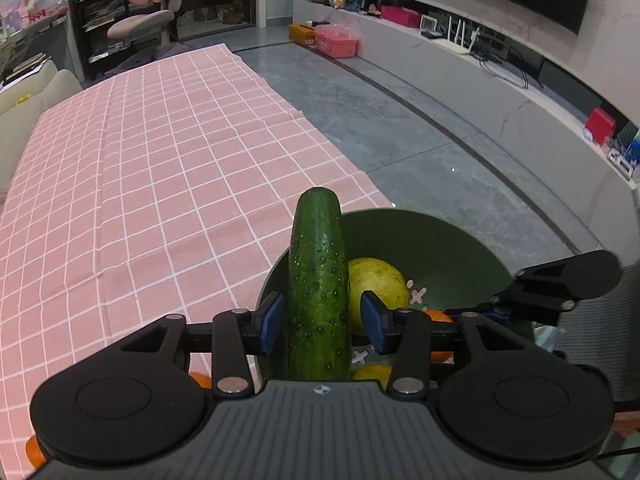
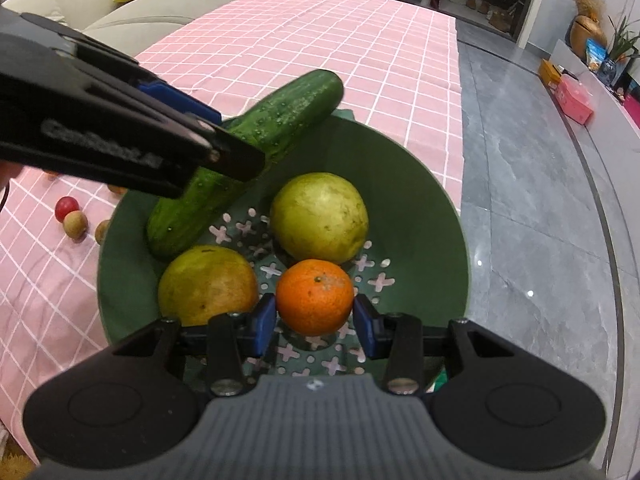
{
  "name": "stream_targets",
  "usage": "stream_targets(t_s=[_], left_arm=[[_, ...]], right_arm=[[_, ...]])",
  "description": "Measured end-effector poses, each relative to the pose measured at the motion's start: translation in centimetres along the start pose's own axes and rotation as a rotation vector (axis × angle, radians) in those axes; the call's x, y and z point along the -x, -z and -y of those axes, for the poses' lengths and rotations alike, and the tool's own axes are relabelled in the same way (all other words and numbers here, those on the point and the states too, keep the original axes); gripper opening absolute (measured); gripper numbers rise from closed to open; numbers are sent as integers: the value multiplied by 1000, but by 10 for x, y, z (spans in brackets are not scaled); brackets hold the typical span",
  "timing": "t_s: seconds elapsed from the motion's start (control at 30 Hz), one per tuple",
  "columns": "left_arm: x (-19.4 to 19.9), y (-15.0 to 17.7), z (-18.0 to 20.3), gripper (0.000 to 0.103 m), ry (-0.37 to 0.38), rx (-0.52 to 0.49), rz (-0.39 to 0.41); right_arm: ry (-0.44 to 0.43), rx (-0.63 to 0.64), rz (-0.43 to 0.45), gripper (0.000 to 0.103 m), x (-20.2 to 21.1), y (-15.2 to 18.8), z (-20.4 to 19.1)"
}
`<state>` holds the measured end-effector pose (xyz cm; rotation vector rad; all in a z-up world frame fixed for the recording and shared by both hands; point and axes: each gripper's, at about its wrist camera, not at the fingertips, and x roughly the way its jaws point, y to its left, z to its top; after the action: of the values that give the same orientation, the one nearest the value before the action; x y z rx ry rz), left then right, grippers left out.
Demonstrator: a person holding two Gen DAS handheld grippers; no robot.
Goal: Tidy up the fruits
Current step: 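Release the orange and the cucumber into the colander, opening both grippers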
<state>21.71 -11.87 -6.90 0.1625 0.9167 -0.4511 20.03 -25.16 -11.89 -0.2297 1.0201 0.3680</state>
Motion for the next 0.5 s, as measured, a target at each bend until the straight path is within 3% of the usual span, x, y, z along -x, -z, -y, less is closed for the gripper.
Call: stream_targets(t_s=[0.3, 0.5], left_arm=[[36, 16, -14, 53, -29, 90, -9], [61, 29, -19, 53, -35, 136, 0]], right_arm=[[-3, 18, -12, 40, -4, -4, 1], [5, -6, 27, 49, 14, -3, -3]])
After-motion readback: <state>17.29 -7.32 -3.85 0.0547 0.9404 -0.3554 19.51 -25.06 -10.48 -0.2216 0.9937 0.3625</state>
